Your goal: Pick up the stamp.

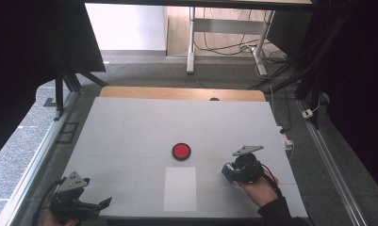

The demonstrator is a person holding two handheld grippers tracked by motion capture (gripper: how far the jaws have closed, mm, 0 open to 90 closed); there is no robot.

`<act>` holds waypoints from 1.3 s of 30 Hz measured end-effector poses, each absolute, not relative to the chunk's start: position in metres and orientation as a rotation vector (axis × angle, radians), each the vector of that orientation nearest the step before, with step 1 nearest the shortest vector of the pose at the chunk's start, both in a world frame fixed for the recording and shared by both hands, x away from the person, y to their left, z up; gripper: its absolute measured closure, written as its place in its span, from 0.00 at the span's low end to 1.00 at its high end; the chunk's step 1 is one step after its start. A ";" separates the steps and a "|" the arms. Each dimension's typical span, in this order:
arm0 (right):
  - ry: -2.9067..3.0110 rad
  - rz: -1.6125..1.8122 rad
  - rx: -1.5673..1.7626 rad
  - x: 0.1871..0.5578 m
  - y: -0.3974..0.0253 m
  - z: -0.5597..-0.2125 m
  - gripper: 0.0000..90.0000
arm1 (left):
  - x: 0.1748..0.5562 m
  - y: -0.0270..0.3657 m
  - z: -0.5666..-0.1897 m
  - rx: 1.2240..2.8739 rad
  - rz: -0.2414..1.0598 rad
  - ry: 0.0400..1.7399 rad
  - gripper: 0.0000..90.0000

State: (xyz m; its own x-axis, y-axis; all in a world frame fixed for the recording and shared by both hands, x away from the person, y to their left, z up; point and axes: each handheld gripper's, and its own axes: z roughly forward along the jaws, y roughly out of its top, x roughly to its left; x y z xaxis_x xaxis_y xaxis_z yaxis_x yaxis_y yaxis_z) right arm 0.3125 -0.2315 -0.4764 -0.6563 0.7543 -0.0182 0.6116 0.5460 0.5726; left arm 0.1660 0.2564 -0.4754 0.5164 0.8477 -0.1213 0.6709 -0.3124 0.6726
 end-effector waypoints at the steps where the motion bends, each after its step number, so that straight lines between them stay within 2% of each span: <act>1: 2.523 0.783 1.149 0.313 -0.231 -0.477 0.77 | 0.166 0.256 -0.475 2.078 0.335 1.233 0.00; 15: 2.532 0.784 1.124 0.311 -0.230 -0.472 0.79 | 0.166 0.256 -0.475 2.083 0.337 1.228 0.00; 39: 2.570 1.093 0.936 0.304 -0.230 -0.445 0.79 | 0.166 0.258 -0.475 2.071 0.323 1.223 0.00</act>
State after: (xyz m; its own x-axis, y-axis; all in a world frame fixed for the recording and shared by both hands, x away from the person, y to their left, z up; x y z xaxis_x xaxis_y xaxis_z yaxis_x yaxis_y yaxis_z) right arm 0.3037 -0.2299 -0.4448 -0.7809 0.6214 0.0634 0.4768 0.5275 0.7031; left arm 0.1658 0.2577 -0.4749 0.5231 0.8422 -0.1307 0.6675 -0.3095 0.6773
